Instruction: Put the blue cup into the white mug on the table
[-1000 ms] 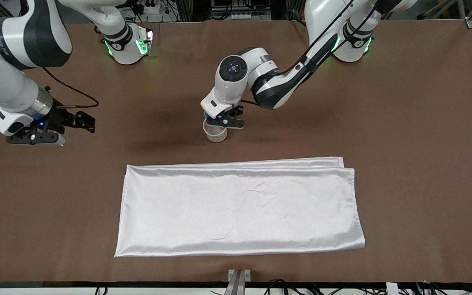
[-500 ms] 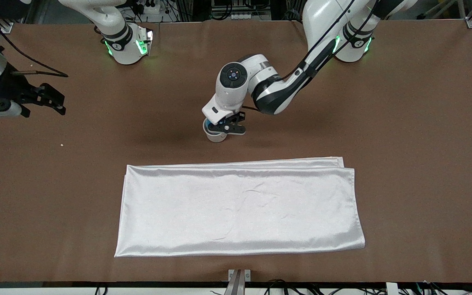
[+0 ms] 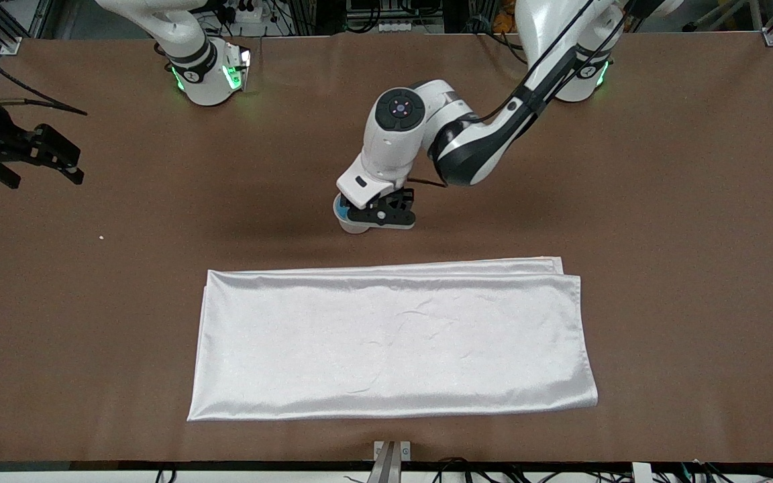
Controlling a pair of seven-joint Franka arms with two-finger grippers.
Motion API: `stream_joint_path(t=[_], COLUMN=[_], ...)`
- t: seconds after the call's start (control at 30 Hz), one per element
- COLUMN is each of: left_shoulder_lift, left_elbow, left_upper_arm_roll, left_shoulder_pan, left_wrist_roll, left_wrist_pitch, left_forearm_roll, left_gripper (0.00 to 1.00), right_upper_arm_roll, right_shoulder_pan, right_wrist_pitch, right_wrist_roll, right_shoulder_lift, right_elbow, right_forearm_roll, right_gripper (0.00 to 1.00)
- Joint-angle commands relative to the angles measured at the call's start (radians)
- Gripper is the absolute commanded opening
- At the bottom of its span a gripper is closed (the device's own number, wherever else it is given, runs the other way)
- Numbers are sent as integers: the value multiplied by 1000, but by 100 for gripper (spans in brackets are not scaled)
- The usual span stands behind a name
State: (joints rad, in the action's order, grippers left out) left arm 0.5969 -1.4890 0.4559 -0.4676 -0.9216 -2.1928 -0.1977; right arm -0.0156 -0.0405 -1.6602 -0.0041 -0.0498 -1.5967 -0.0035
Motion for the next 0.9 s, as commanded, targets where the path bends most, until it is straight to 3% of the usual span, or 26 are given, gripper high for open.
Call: stream_joint_path(t=[0.0, 0.47, 0.87], left_shoulder_lift=[-133, -339, -413], left_elbow=[-23, -22, -22], left_upper_arm_roll=[0, 1, 9], left_shoulder_pan=[78, 323, 500], left_wrist_roll=[26, 263, 351], left_wrist_pitch=[97, 306, 407], left_forearm_roll=[-22, -9, 14], left_gripper=[100, 100, 100], right_upper_arm_roll=[-10, -9, -7], right_shoulder_pan=[19, 30, 39], right_wrist_pitch=[28, 33, 37], right_wrist_roll=[-16, -17, -20], right_shoulder_lift=[54, 110, 108], right_elbow=[75, 129, 126], right_forearm_roll=[-1, -3, 4], right_gripper=[100, 100, 100])
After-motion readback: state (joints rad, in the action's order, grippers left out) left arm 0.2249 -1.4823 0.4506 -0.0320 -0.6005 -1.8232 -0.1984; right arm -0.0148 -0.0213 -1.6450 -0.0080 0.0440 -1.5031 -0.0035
